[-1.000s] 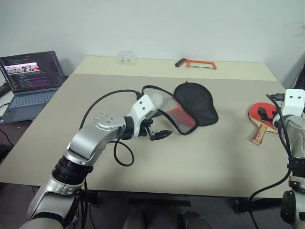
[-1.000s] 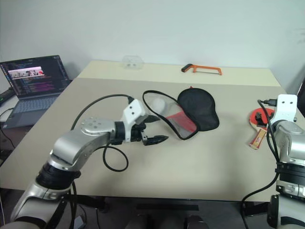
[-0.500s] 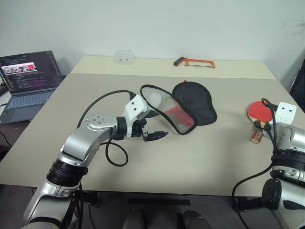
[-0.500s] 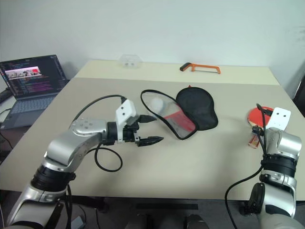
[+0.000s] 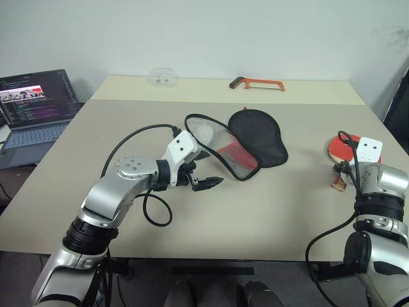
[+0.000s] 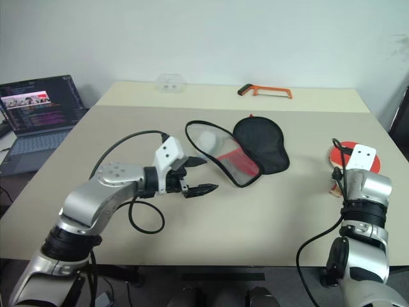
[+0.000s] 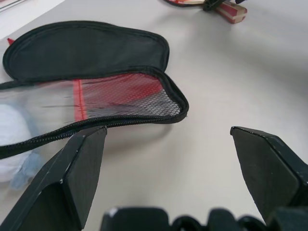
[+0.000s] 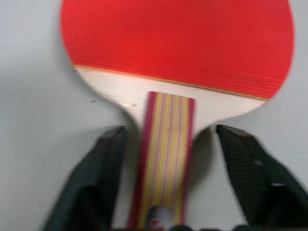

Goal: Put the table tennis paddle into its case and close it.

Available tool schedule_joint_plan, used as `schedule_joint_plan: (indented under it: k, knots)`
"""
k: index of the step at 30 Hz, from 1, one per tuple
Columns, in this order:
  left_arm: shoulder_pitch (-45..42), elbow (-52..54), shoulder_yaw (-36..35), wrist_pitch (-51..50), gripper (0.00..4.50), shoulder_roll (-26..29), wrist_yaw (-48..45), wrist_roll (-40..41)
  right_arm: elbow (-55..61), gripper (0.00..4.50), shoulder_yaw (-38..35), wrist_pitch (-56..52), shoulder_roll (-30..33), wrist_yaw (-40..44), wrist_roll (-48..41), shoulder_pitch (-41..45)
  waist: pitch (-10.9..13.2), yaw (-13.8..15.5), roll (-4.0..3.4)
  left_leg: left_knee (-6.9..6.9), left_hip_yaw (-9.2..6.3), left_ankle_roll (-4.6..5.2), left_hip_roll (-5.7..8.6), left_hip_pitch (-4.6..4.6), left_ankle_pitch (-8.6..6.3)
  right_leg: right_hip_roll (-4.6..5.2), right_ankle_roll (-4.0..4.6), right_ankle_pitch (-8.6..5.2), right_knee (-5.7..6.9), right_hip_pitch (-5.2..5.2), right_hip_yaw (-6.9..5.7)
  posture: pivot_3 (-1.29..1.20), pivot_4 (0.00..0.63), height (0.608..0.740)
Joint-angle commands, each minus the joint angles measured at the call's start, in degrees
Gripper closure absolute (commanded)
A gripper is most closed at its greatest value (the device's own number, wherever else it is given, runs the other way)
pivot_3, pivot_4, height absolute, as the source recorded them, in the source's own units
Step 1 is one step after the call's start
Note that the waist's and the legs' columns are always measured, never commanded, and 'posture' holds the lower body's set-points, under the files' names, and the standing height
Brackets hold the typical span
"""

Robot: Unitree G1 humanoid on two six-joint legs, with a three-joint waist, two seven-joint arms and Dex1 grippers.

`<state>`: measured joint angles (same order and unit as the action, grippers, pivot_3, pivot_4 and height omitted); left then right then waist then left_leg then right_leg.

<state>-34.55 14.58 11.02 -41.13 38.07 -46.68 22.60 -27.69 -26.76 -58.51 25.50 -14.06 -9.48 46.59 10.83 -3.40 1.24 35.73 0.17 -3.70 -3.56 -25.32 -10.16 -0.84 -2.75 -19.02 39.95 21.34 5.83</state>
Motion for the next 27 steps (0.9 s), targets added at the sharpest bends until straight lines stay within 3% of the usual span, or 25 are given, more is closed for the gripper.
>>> schedule_joint_plan:
  k: [1, 3, 5, 15, 21, 27]
  knots:
    - [-0.6, 2.7, -2.4, -0.5, 0.0, 0.3, 0.8, 0.0, -0.6, 2.56, 0.9, 0.7, 0.0, -1.1, 1.3, 1.0, 0.0, 0.0, 0.0, 0.01, 0.0, 0.0, 0.0, 0.0, 0.0, 0.0, 0.0, 0.0, 0.0, 0.0, 0.0, 0.0, 0.15, 0.74]
    - [-0.7, 2.4, -3.0, -0.7, 0.0, 0.8, 0.8, -0.2, 0.6, 3.18, 1.5, 1.2, 0.1, -1.4, 1.6, 1.7, 0.0, 0.0, 0.0, 0.01, 0.01, 0.0, 0.01, 0.0, 0.0, 0.01, 0.0, 0.0, 0.0, 0.0, 0.0, 0.0, 0.15, 0.74]
    - [-0.8, 1.6, -3.6, -0.6, 0.0, 1.5, 0.6, -0.4, 3.7, 3.45, 3.6, 3.5, 0.6, -1.2, 2.6, 2.5, 0.0, 0.0, 0.0, 0.0, 0.0, 0.0, 0.01, -0.01, 0.0, 0.01, 0.0, 0.0, 0.0, 0.01, 0.0, 0.0, 0.15, 0.74]
    - [-1.1, 2.0, -4.4, -1.8, 0.0, 1.7, 1.4, -0.4, 14.5, 3.45, 16.3, 9.8, -2.8, 7.9, 3.8, 10.4, 0.1, -0.7, -0.17, -0.02, 0.06, -0.01, -0.04, -0.58, 0.01, -0.06, 0.02, 0.01, 0.17, 0.75, 0.1, 0.0, 0.15, 0.74]
    - [-0.5, 2.6, -4.2, -2.6, 0.0, 1.7, 1.5, -0.4, 4.8, 3.45, 23.3, 14.0, -8.1, 17.3, 3.5, 15.5, 0.1, -0.5, -0.17, 0.0, 0.02, -0.01, -0.04, -0.6, 0.01, -0.04, 0.04, 0.0, 0.17, 0.73, 0.02, 0.0, 0.15, 0.74]
    - [0.8, 4.5, -4.8, -3.8, 0.0, 2.0, 1.8, 0.0, -7.5, 3.45, 28.1, 19.3, -9.1, 23.6, 5.8, 17.8, 0.1, 0.7, -0.16, 0.06, 0.0, -0.01, -0.02, -0.69, 0.01, 0.01, 0.05, 0.0, 0.16, 0.74, -0.07, 0.0, 0.15, 0.74]
